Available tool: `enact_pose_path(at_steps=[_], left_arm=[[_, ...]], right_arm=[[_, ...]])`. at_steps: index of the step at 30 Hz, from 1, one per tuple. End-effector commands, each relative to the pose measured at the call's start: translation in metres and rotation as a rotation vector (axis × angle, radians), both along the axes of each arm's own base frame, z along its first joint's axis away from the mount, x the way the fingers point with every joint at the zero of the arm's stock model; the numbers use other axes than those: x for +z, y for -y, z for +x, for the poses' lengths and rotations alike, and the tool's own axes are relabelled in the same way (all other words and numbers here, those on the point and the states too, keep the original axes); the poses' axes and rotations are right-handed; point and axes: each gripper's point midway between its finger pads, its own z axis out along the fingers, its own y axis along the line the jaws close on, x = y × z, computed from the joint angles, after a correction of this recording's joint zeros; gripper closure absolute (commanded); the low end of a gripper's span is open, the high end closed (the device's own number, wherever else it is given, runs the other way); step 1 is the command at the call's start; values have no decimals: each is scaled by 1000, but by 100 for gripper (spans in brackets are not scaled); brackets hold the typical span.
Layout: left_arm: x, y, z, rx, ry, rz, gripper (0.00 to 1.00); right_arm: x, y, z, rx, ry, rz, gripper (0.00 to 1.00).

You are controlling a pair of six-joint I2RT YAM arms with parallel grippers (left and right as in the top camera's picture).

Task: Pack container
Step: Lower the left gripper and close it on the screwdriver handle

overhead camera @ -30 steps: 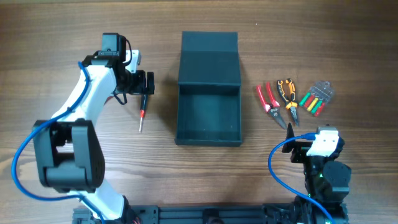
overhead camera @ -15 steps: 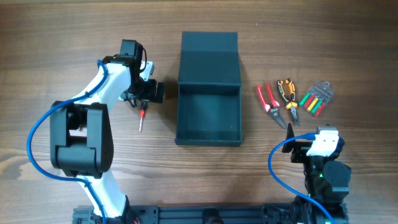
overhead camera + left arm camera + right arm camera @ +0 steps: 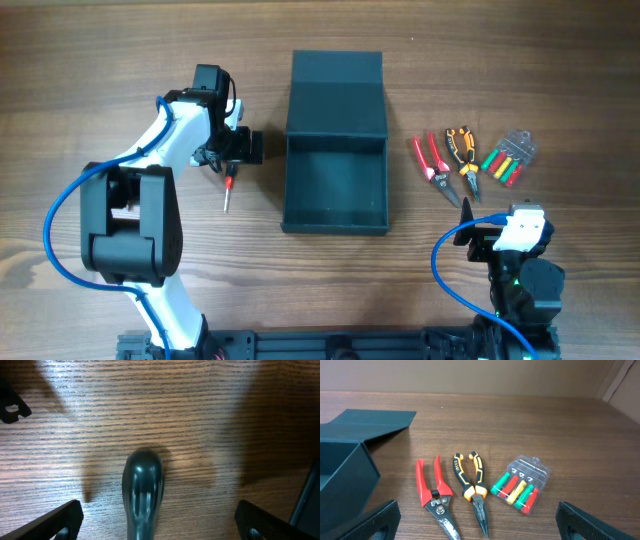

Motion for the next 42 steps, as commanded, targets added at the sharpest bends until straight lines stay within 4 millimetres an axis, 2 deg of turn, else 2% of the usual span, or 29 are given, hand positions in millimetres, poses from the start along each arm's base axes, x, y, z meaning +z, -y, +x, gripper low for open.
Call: enact_pose_path(at_steps=[1, 7, 13, 17, 18, 20, 23, 26, 29, 34, 38, 42], left_arm=[[-1, -2, 1, 20, -5, 5, 0], [-3, -7, 1, 11, -5, 33, 1], [-23, -8, -10, 11, -76, 45, 2], [-27, -9, -11, 10, -86, 46, 3], [-27, -8, -10, 10, -85, 46, 6], [-27, -8, -11, 10, -86, 46, 23], [-27, -8, -11, 11, -87, 46, 41], [-27, -8, -11, 11, -87, 46, 55], [-27, -8, -11, 11, -87, 46, 62], [-27, -9, -12, 11, -91, 46, 87], [-27, -9, -12, 11, -93, 47, 95], [-25, -8, -10, 11, -89, 46, 96]], right_arm=[[2, -4, 0, 22, 9, -6, 0], [2, -4, 0, 22, 9, -6, 0], [2, -4, 0, 22, 9, -6, 0], [2, -4, 0, 22, 9, -6, 0], [2, -4, 0, 22, 9, -6, 0], [2, -4, 0, 22, 9, -6, 0], [2, -4, 0, 22, 9, -6, 0], [2, -4, 0, 22, 9, -5, 0], [2, -4, 0, 22, 9, -6, 0], [2, -4, 0, 22, 9, -6, 0], [2, -4, 0, 22, 9, -6, 0], [2, -4, 0, 22, 9, -6, 0]])
